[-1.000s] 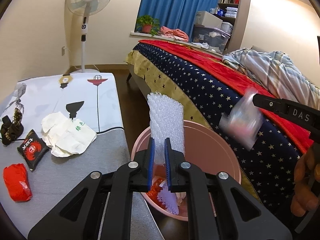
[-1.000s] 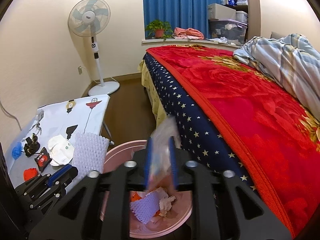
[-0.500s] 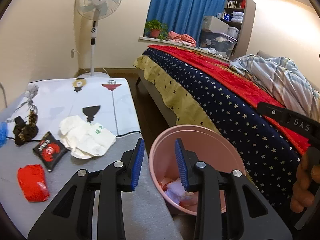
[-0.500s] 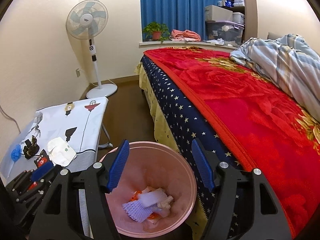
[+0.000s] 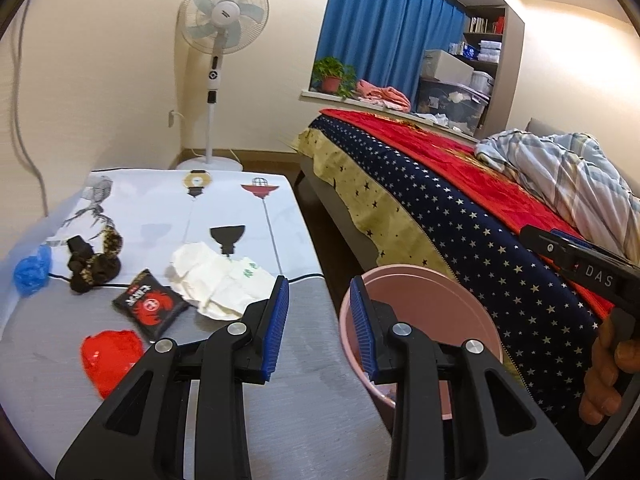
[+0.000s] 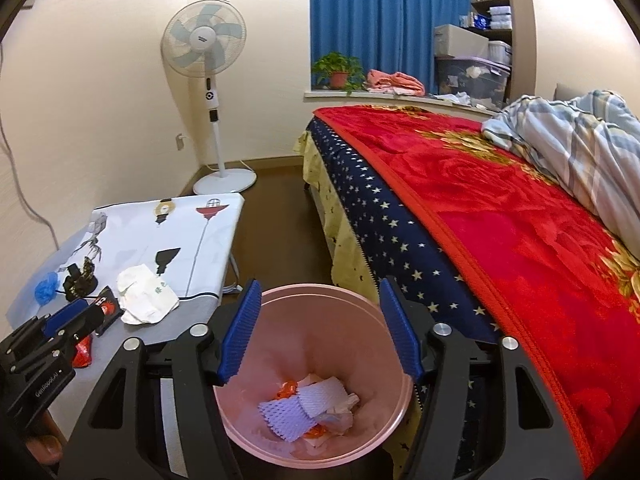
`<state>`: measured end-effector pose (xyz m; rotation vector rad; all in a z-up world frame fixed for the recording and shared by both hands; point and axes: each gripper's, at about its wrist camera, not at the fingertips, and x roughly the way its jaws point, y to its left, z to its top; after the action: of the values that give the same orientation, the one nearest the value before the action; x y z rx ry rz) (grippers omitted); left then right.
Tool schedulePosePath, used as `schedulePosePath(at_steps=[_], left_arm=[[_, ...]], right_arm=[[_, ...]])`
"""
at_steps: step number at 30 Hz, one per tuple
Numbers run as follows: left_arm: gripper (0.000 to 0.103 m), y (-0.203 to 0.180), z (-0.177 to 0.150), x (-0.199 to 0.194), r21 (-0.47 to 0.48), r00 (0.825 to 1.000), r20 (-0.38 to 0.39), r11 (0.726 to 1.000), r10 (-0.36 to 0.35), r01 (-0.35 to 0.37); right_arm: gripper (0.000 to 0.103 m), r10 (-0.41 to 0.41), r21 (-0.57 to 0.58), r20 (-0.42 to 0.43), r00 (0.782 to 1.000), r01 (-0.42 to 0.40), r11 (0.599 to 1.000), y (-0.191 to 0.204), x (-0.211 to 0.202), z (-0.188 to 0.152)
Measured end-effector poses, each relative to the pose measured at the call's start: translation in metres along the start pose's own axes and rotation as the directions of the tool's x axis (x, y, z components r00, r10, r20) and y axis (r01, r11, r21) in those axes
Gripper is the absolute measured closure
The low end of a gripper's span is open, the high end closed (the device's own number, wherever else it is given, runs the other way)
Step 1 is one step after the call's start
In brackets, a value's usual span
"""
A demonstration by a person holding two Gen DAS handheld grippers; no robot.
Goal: Collect trash
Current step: 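Move both open tools back over the white napkin and blue plastic bag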
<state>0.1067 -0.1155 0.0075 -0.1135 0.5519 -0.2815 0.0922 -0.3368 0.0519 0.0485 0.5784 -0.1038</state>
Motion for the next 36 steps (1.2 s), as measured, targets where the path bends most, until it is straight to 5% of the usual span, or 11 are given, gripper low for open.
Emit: schedulePosePath(at_steps=[9,23,36], left_arm=[[0.072,0.033,-0.002,-0.016,-0.032,0.998,0.018,0.998,0.059,-0.058],[0.073,0.093,-0.010,-0.029,-0.110,0.981,0.034,0.976,0.191,-0.186],[0.073,0.152,-0.015,-0.019,-0.202,0.943,0.009,0.924,0.333,-0.324]], right_arm=[[0.069,0.090,-0.018,0.001,0.996,-0.090,0.996,0.025,0.000,0.001],[0.071,0.234,-0.048,-0.010,0.972,-0.235,0.971,0.089,0.022,0.004],[0.076,0.392,-0.032,-0.066,0.917,-0.395,0.918,0.160,0.060,-0.012]])
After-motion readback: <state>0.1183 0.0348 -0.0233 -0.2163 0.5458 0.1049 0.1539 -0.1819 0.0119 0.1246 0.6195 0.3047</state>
